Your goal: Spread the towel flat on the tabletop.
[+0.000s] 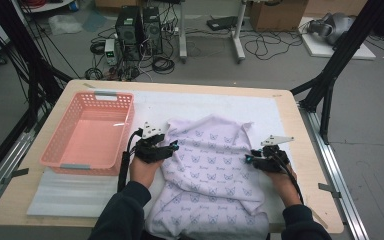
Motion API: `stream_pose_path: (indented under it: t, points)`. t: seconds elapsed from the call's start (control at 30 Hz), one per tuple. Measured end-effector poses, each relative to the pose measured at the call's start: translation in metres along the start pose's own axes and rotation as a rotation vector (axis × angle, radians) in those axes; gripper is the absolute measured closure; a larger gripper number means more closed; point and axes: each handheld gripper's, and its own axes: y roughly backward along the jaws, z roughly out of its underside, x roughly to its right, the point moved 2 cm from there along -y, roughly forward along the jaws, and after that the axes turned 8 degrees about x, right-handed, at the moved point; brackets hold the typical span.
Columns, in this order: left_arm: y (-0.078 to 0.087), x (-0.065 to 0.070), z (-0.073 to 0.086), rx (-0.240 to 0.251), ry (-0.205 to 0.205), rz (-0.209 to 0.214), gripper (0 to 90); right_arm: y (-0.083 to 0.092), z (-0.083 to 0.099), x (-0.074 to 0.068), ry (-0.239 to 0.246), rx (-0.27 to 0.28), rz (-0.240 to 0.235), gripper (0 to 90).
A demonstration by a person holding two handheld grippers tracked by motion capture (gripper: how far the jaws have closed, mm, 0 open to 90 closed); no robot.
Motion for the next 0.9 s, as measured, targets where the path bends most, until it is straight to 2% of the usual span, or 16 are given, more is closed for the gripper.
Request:
stream_pose_path:
  t: [0.07,0.13,0.27,0.3,0.37,0.4,0.43,0.5,0.57,0.6,0.67,0.77,0.8,0.83,0.87,0.9]
  points:
    - [0.003,-0.001,0.003,0.000,0.003,-0.003,41.8,-0.007,-0.006,0.002,0.030,-0.015,0.033,86.0]
    - [0.007,-0.003,0.006,-0.002,0.012,-0.001,41.7,-0.013,-0.012,0.010,0.049,-0.023,0.121,86.2]
    - [0.011,-0.003,0.013,-0.023,0.027,0.025,41.6,-0.015,-0.020,0.033,-0.028,0.043,0.324,86.1]
    - [0.011,-0.002,0.015,-0.030,0.023,0.040,41.7,-0.014,-0.020,0.038,-0.063,0.058,0.344,86.0]
    - [0.011,0.001,0.019,-0.034,0.056,0.085,42.1,-0.014,-0.018,0.042,-0.132,0.088,0.328,84.4]
    - [0.010,0.002,0.021,-0.043,0.083,0.114,42.2,-0.013,-0.018,0.042,-0.146,0.097,0.309,82.2]
    - [0.008,0.004,0.023,-0.060,0.097,0.134,43.3,-0.012,-0.019,0.040,-0.145,0.102,0.303,75.3]
    - [0.006,0.010,0.026,-0.085,0.092,0.148,45.2,-0.007,-0.020,0.037,-0.153,0.110,0.286,63.0]
    - [0.003,0.017,0.030,-0.119,0.079,0.171,45.2,0.001,-0.020,0.033,-0.153,0.100,0.251,60.4]
    - [0.002,0.019,0.032,-0.129,0.068,0.173,44.8,0.008,-0.020,0.028,-0.128,0.108,0.245,60.8]
    - [-0.002,0.027,0.036,-0.156,0.035,0.152,42.2,0.021,-0.017,0.021,-0.104,0.136,0.232,60.8]
    - [-0.006,0.039,0.038,-0.161,-0.105,0.080,42.8,0.036,-0.010,0.012,-0.100,0.169,0.184,60.3]
    - [-0.006,0.042,0.037,-0.160,-0.166,0.055,48.6,0.041,-0.008,0.009,-0.106,0.177,0.168,59.6]
    - [-0.007,0.043,0.037,-0.156,-0.180,0.077,59.3,0.044,-0.007,0.006,-0.109,0.192,0.147,58.6]
    - [-0.007,0.044,0.037,-0.157,-0.198,0.069,78.9,0.047,-0.005,0.003,-0.104,0.199,0.130,58.5]
    - [-0.008,0.045,0.036,-0.153,-0.211,0.055,85.7,0.048,-0.004,0.001,-0.097,0.200,0.122,57.8]
